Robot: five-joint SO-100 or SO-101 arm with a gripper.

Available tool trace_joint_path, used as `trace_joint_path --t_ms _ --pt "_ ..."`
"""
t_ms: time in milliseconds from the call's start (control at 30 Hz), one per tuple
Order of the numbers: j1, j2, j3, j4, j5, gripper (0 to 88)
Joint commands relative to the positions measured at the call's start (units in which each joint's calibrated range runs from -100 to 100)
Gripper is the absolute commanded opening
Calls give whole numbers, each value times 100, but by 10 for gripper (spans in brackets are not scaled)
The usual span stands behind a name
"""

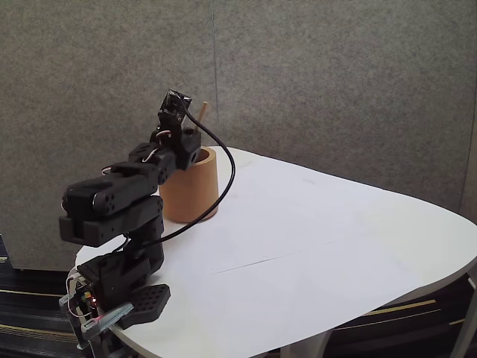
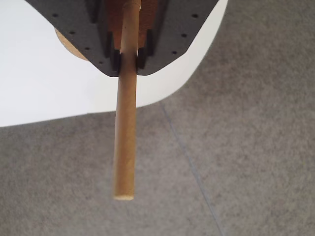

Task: Grab the pen and put it in the pen holder.

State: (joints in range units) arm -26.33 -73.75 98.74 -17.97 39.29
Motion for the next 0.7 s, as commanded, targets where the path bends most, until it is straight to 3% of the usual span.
trace_joint_path --t_ms 0,333,567,667 --pt "20 -38 99 -93 22 6" --pt "20 -38 99 -85 38 21" --pt "-32 -38 117 -93 269 317" --pt "-134 -38 117 -110 269 377"
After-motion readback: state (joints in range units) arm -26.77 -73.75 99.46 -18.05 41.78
